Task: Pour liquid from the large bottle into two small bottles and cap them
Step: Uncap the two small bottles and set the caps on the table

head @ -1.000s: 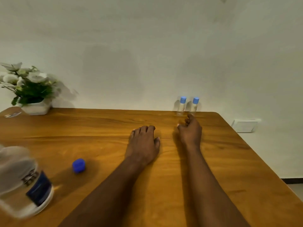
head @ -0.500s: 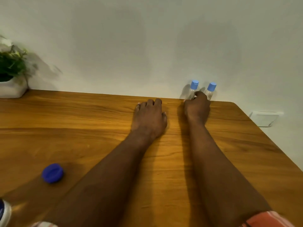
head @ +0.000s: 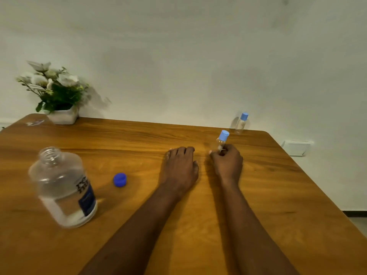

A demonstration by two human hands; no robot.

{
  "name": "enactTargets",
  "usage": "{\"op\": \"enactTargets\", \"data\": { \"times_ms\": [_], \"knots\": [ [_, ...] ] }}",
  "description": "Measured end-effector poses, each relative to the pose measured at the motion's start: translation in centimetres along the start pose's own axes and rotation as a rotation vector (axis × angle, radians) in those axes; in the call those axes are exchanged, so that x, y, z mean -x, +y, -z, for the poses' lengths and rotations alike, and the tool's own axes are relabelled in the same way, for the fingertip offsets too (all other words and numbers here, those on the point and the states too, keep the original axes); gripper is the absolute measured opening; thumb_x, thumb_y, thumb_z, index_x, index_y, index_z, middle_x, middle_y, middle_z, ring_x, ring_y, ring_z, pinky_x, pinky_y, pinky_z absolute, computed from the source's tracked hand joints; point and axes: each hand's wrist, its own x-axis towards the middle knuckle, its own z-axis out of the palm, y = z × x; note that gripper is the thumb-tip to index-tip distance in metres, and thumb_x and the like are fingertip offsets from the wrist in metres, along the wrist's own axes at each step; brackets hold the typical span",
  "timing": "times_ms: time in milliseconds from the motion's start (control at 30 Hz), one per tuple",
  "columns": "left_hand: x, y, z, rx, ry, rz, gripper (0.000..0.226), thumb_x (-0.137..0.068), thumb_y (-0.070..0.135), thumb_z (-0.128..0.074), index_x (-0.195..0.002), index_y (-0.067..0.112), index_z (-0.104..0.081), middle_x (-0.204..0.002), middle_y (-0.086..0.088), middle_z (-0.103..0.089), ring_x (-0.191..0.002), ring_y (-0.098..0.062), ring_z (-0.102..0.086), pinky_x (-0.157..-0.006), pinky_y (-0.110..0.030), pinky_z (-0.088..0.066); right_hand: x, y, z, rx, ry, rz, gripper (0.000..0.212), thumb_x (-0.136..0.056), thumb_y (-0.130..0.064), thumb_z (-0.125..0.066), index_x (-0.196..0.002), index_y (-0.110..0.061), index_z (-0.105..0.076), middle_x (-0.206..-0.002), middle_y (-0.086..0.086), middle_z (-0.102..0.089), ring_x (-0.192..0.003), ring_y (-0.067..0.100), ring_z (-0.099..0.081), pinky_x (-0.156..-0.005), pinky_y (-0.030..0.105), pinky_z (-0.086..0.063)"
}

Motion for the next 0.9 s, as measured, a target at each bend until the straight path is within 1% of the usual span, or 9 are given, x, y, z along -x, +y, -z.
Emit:
{"op": "enactTargets", "data": {
  "times_ms": [167, 233, 300, 433, 500, 600, 667, 767, 900],
  "knots": [
    [5.4, -0.6, 2.9, 0.03, -0.044, 0.003, 0.046, -0.095, 0.033, -0.046, -0.138, 0.018, -0.039, -0.139, -0.003, -0.047, -0.129, -0.021, -0.038, -0.113, -0.039, -0.027, 7.1, -1.4, 1.9, -0.021, -0.059, 0.016, 0.027, -0.074, -0.024, -0.078, -0.097, -0.014, -0.067, -0.09, 0.002, -0.072, -0.087, 0.023, -0.067, -0.072, 0.032, -0.05],
    [7.1, -0.8, 3.6, 0.04, -0.056, -0.014, 0.048, -0.094, 0.033, -0.047, -0.138, 0.018, -0.039, -0.138, -0.003, -0.047, -0.129, -0.021, -0.038, -0.113, -0.039, -0.026, 9.4, -2.0, 2.2, -0.032, -0.104, 0.025, 0.028, -0.074, -0.024, -0.079, -0.097, -0.015, -0.068, -0.078, -0.006, -0.066, -0.079, 0.019, -0.065, -0.066, 0.028, -0.043],
    [8.9, -1.2, 4.7, 0.04, -0.069, -0.028, 0.051, -0.09, 0.029, -0.049, -0.139, 0.017, -0.039, -0.137, -0.003, -0.049, -0.127, -0.022, -0.041, -0.112, -0.038, -0.026, 11.8, -2.9, 2.5, -0.065, -0.172, 0.033, 0.026, -0.074, -0.023, -0.079, -0.096, -0.018, -0.066, -0.073, -0.011, -0.061, -0.073, 0.015, -0.062, -0.065, 0.028, -0.044],
    [11.5, -2.6, 6.3, 0.111, -0.017, 0.012, 0.049, -0.086, 0.022, -0.052, -0.134, 0.019, -0.045, -0.127, 0.0, -0.058, -0.115, -0.02, -0.051, -0.101, -0.035, -0.037, 15.0, -4.0, 2.3, -0.134, -0.307, 0.072, 0.021, -0.074, -0.018, -0.079, -0.085, -0.019, -0.062, -0.076, -0.003, -0.068, -0.073, 0.016, -0.067, -0.066, 0.033, -0.052],
    [12.4, -3.4, 7.2, 0.13, 0.037, 0.04, 0.041, -0.089, 0.023, -0.052, -0.131, 0.02, -0.05, -0.123, 0.002, -0.06, -0.111, -0.018, -0.054, -0.092, -0.033, -0.043, 15.8, -4.3, 2.3, -0.178, -0.38, 0.081, 0.023, -0.073, -0.019, -0.082, -0.088, -0.016, -0.064, -0.078, 0.003, -0.071, -0.074, 0.019, -0.069, -0.067, 0.035, -0.054],
    [13.5, -4.4, 8.1, 0.156, 0.076, 0.048, 0.04, -0.092, 0.027, -0.054, -0.131, 0.021, -0.051, -0.124, 0.003, -0.06, -0.111, -0.014, -0.054, -0.088, -0.028, -0.042, 16.4, -4.5, 2.5, -0.242, -0.524, 0.095, 0.024, -0.073, -0.022, -0.082, -0.09, -0.015, -0.066, -0.075, 0.005, -0.073, -0.073, 0.021, -0.071, -0.071, 0.041, -0.055],
    [13.8, -5.0, 8.5, 0.152, 0.089, 0.054, 0.042, -0.091, 0.031, -0.057, -0.132, 0.023, -0.051, -0.124, 0.004, -0.059, -0.111, -0.012, -0.054, -0.087, -0.026, -0.042, 16.1, -4.5, 2.7, -0.249, -0.572, 0.119, 0.022, -0.076, -0.031, -0.08, -0.088, -0.016, -0.069, -0.077, 0.004, -0.074, -0.076, 0.021, -0.072, -0.075, 0.043, -0.055],
    [14.2, -5.8, 8.6, 0.124, 0.084, 0.043, 0.046, -0.091, 0.035, -0.059, -0.134, 0.026, -0.049, -0.125, 0.008, -0.056, -0.112, -0.01, -0.051, -0.089, -0.025, -0.042, 15.0, -4.8, 3.4, -0.267, -0.523, 0.138, 0.027, -0.083, -0.045, -0.068, -0.087, -0.019, -0.072, -0.074, -0.001, -0.074, -0.07, 0.013, -0.069, -0.069, 0.036, -0.054],
    [14.2, -6.2, 8.5, 0.132, 0.099, 0.042, 0.044, -0.089, 0.033, -0.062, -0.132, 0.027, -0.051, -0.124, 0.009, -0.055, -0.11, -0.007, -0.05, -0.089, -0.022, -0.041, 14.3, -5.1, 4.3, -0.322, -0.56, 0.074, 0.032, -0.091, -0.042, -0.059, -0.085, -0.014, -0.072, -0.066, 0.005, -0.066, -0.054, 0.01, -0.057, -0.056, 0.026, -0.048]
  ]
}}
